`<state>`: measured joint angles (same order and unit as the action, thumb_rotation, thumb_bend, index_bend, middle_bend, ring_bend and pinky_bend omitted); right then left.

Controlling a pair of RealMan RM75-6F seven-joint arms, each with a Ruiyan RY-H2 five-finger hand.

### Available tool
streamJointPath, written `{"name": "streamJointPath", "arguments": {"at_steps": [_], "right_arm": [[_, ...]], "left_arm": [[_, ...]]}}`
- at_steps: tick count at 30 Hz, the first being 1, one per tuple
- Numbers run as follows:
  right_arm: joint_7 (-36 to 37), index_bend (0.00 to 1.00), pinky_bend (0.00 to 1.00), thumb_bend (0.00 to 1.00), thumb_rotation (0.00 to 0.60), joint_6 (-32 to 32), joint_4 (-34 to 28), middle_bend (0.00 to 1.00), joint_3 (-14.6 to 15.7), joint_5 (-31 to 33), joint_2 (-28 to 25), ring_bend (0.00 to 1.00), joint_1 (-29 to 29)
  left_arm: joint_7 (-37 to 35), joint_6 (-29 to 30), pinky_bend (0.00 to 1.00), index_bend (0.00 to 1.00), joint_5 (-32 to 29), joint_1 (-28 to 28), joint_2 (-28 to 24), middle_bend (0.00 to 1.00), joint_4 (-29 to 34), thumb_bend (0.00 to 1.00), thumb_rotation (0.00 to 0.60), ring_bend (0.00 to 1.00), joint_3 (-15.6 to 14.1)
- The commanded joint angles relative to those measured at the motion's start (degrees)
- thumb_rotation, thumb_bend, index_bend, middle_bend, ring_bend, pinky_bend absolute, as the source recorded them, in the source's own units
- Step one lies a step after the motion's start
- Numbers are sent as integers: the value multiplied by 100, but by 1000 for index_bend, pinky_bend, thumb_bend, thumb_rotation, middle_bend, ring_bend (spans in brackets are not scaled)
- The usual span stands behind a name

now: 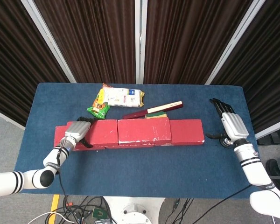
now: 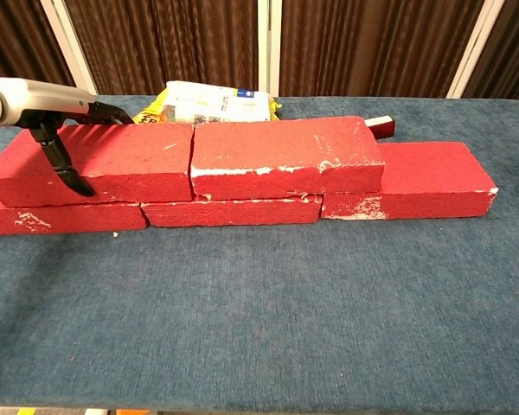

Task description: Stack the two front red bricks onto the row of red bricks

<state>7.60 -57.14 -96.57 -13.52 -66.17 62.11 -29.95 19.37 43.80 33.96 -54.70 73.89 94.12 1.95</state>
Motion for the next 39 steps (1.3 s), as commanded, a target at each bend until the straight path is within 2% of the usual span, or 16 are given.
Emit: {"name": "streamJointPath", "arguments": {"at_steps": [1,21,27,30,34,39], "right_arm": [[5,0,0,0,600,3,6,0,-1,0,5,0,-1],[14,0,0,0,600,48,58,0,7,14,25,0,-8],[-7,0,0,0,600,66,59,0,9,24,39,0,-21],[-5,0,0,0,600,63,64,0,7,29,42,0,-19],[8,0,0,0,600,76,78,0,11,39,48,0,-15],[14,0,0,0,600,82,79,0,18,35,39,0,-9]], "left_arm": [[2,-1,49,110,5,-6,-1,120,2,135,600,77,1],[8,7,49,109,-61,-35,14,120,8,128,600,71,-27],[-18,-4,50,82,-41,-29,14,118,15,125,600,58,-20],[-45,-18,49,64,-27,-21,4,96,23,109,600,25,-14],[-132,-82,33,31,15,-5,2,14,21,79,600,0,12],[-227,-87,15,7,107,23,-4,0,14,62,600,0,57]]}}
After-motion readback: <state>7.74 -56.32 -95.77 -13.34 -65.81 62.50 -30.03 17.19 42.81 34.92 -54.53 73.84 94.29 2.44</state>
